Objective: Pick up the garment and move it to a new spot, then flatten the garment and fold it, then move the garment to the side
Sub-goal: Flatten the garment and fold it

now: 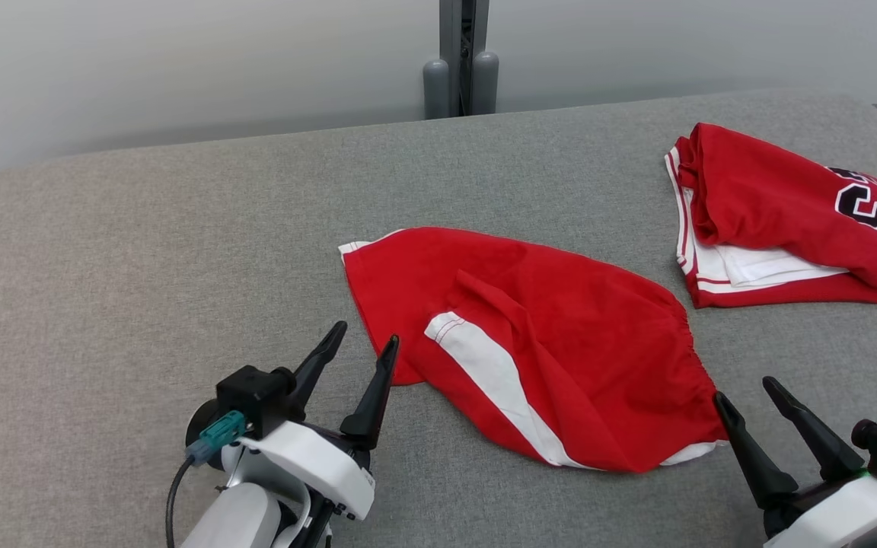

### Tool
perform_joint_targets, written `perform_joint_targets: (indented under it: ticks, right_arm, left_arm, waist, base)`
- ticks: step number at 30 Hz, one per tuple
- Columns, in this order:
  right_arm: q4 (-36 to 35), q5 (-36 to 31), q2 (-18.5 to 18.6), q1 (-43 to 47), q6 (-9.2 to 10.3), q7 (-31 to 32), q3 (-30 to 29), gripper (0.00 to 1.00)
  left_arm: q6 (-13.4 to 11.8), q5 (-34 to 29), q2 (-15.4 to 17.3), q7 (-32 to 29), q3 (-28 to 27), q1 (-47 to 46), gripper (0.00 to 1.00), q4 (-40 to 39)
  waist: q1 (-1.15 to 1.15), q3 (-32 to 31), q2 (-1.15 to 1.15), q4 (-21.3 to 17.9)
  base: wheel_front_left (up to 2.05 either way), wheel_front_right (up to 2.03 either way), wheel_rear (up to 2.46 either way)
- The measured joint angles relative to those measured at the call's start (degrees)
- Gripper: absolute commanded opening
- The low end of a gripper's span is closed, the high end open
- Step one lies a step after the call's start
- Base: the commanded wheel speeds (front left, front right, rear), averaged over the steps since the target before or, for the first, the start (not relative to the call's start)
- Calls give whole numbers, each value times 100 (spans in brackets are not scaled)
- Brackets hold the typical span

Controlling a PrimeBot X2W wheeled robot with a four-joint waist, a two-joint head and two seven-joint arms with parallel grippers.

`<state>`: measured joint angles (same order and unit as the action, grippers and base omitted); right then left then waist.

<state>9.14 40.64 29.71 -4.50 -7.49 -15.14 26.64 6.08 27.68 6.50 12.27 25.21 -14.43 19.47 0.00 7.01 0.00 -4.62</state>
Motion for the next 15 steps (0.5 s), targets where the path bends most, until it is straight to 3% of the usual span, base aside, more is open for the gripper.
perform_joint_targets:
  ticks: [9, 15]
  right_arm:
    - [499, 182, 212, -143, 0, 0, 694, 100]
    - [900, 359, 204, -224, 0, 0, 815, 100]
  left_arm:
    - [98, 247, -3, -448, 405, -399, 100, 314]
    - [131, 526, -40, -619, 801, -731, 100, 387]
  waist:
    - [0, 190, 0, -33]
    - [0, 324, 0, 25]
  base:
    - [0, 0, 0]
    - [0, 0, 0]
